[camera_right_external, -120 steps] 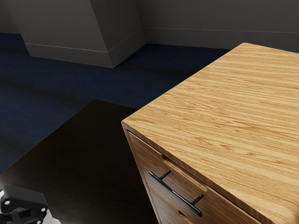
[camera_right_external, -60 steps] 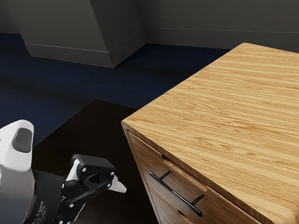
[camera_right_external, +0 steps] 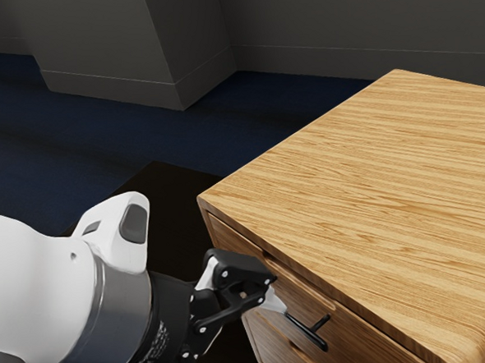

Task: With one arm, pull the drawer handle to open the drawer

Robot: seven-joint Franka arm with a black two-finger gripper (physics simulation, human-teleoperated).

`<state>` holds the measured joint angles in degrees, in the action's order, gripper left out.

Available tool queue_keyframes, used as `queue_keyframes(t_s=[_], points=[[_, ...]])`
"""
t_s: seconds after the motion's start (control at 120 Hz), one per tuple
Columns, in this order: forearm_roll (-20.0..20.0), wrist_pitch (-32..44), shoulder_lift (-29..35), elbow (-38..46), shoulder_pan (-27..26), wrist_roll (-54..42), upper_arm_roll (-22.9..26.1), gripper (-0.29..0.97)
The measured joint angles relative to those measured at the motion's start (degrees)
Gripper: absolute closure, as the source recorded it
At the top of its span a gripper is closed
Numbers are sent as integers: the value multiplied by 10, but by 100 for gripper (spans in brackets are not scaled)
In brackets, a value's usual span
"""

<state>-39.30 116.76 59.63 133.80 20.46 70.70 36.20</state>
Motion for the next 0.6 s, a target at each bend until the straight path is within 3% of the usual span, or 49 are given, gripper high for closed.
queue_keyframes(t_s=[0.6], points=[[-11,57,-36,-6,26,-23,23,1]])
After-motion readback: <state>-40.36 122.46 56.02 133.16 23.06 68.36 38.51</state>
